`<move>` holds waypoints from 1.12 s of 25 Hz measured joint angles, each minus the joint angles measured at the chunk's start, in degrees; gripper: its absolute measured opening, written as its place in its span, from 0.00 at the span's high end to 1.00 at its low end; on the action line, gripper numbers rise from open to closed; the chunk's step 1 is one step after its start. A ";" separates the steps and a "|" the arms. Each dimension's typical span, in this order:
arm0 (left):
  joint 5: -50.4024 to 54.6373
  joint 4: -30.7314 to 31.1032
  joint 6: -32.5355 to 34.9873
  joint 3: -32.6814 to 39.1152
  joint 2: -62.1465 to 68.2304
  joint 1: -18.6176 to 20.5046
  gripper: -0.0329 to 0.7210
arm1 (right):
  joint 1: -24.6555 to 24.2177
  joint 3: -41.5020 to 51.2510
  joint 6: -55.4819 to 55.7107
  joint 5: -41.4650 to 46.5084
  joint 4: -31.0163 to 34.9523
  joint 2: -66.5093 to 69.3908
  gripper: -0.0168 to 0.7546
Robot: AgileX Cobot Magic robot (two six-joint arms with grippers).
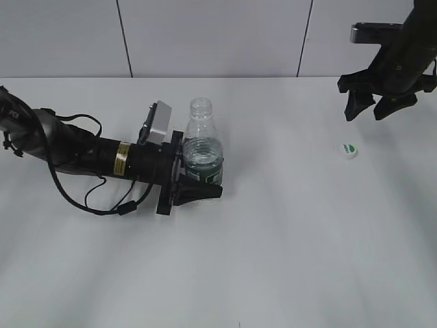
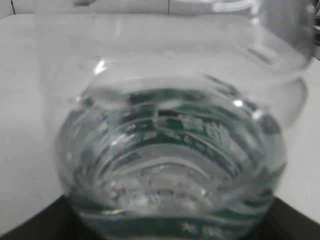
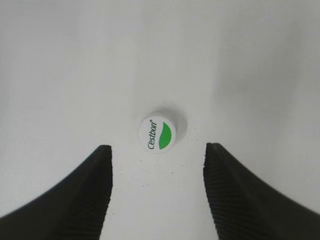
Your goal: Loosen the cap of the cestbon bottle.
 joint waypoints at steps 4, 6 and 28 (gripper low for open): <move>2.60 1.24 -0.72 0.06 0.05 -0.10 0.35 | 0.00 0.00 0.00 0.06 0.00 -0.03 0.41; 2.97 1.46 -0.78 0.17 0.05 -0.10 0.34 | -0.02 0.00 0.00 0.11 0.00 -0.03 0.41; 3.30 3.21 -22.92 0.35 -10.89 -0.21 0.19 | -0.02 0.00 0.00 0.84 -0.39 -0.03 0.41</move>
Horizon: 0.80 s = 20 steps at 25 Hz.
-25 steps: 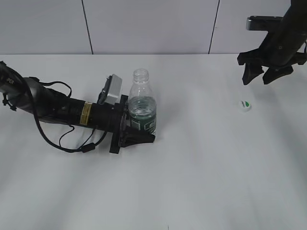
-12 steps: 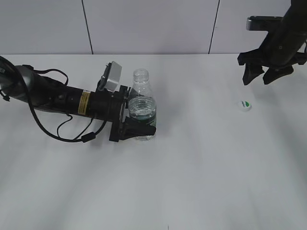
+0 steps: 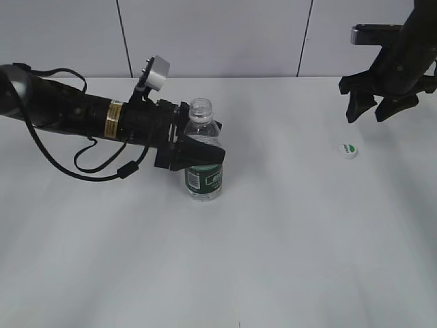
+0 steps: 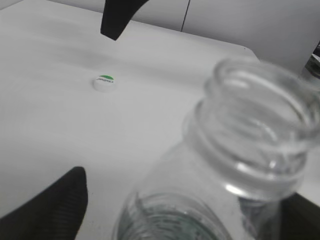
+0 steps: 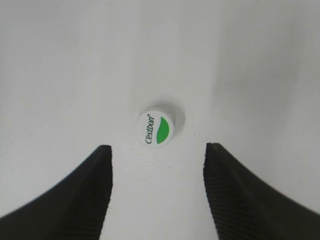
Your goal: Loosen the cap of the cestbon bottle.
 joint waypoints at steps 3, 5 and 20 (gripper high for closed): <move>-0.04 0.43 -3.09 0.00 -1.93 0.00 0.19 | 0.00 0.00 0.00 0.39 -0.12 0.00 0.41; -0.04 0.55 -4.92 0.00 -3.10 0.00 0.19 | 0.00 0.00 0.00 0.49 -0.30 0.00 0.41; -0.04 -2.54 -11.88 -0.02 -10.29 -0.07 0.19 | 0.00 -8.00 0.00 12.80 -0.56 0.00 0.41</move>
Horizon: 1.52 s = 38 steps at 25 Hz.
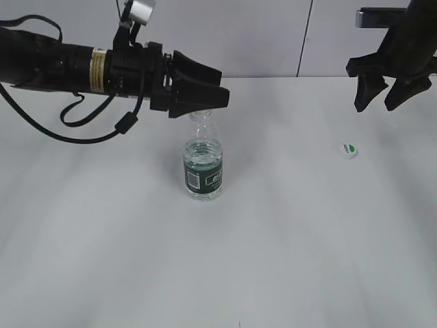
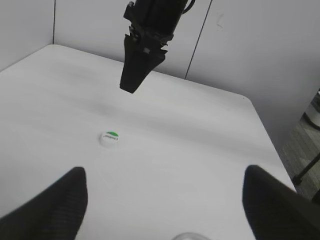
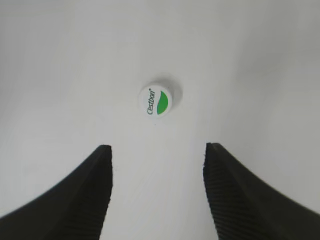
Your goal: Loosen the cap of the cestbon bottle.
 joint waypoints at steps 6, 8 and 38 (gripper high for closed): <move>8.22 0.42 -10.28 -4.23 -3.12 0.00 0.19 | 0.00 -1.02 0.10 5.43 0.00 -1.82 0.41; 13.14 1.95 -14.54 -6.09 -3.21 0.00 0.19 | 0.00 -0.97 0.10 5.90 0.51 -3.16 0.41; 23.97 15.67 -39.56 -14.55 -6.91 9.78 0.20 | 8.90 31.74 0.22 -1.69 -2.43 -47.79 0.41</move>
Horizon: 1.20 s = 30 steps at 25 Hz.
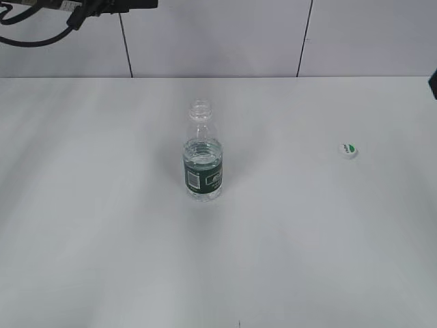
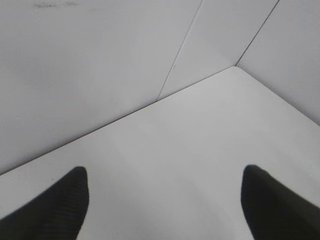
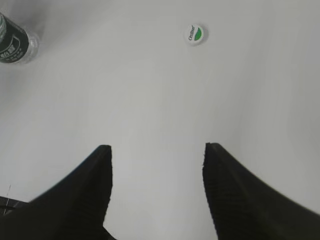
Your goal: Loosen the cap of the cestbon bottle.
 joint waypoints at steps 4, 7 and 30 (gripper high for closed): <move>-1.95 0.00 -0.97 0.00 -0.28 0.05 0.21 | 0.00 7.82 0.00 -0.77 0.00 -10.98 0.41; -2.55 0.00 -1.31 0.00 -0.67 0.05 0.21 | 0.00 12.77 0.00 -0.71 0.00 -19.86 0.41; -10.35 0.00 -1.45 -0.11 -5.13 0.05 0.21 | 0.00 38.05 1.09 0.32 -3.45 -72.60 0.41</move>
